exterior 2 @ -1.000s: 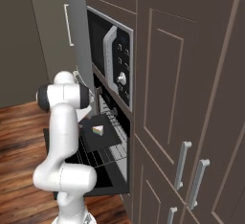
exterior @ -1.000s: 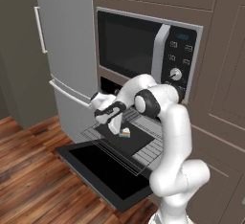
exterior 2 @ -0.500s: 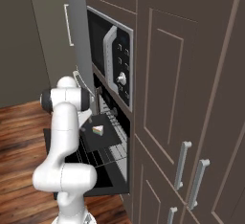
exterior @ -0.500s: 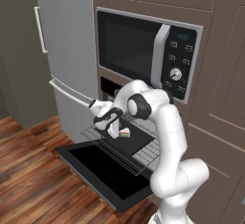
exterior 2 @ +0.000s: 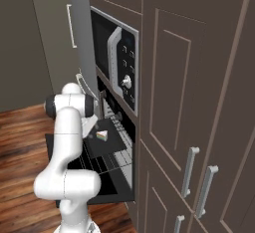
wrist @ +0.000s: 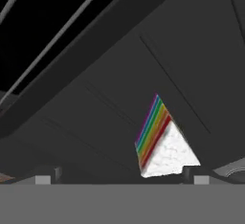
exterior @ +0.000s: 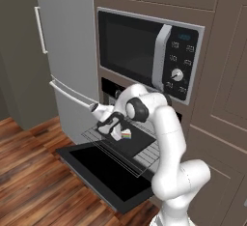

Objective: Take the baked cake out of the oven and place it on the plate for cooling. Then close the oven door.

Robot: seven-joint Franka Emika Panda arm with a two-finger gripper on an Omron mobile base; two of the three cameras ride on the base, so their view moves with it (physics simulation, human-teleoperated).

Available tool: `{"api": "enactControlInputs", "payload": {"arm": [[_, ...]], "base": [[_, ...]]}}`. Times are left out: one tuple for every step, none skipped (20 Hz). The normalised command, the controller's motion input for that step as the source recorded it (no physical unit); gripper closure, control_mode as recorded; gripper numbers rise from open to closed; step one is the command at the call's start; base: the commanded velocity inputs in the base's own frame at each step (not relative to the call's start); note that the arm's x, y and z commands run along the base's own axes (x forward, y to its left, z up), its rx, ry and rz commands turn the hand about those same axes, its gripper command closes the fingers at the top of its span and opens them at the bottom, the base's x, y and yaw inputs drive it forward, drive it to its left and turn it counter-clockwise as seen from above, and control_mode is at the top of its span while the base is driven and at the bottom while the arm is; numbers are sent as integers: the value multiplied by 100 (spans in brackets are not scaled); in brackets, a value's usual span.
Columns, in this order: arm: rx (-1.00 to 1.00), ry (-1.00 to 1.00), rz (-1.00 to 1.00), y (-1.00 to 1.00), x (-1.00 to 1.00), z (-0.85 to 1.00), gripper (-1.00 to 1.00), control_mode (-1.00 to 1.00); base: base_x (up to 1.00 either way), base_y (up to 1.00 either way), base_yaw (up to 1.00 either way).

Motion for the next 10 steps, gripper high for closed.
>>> {"api": "enactControlInputs", "payload": {"arm": [[3, 0, 6, -15, 19, -21, -100, -100], [2, 0, 6, -14, 19, -23, -100, -100], [2, 0, 6, -12, 21, -25, -100, -100], [2, 0, 6, -12, 19, -26, -100, -100], [2, 0, 6, -14, 19, -26, -100, -100], [2, 0, 6, -14, 16, -26, -100, -100], [3, 0, 5, -14, 17, -24, -100, -100], [3, 0, 5, -15, 16, -22, -100, -100], [3, 0, 5, -16, 14, -20, -100, -100], [3, -1, 5, -18, 16, -19, -100, -100]], "base": [[0, 0, 0], [0, 0, 0], [0, 0, 0], [0, 0, 0], [0, 0, 0], [0, 0, 0], [0, 0, 0], [0, 0, 0], [0, 0, 0], [0, 0, 0]]}}
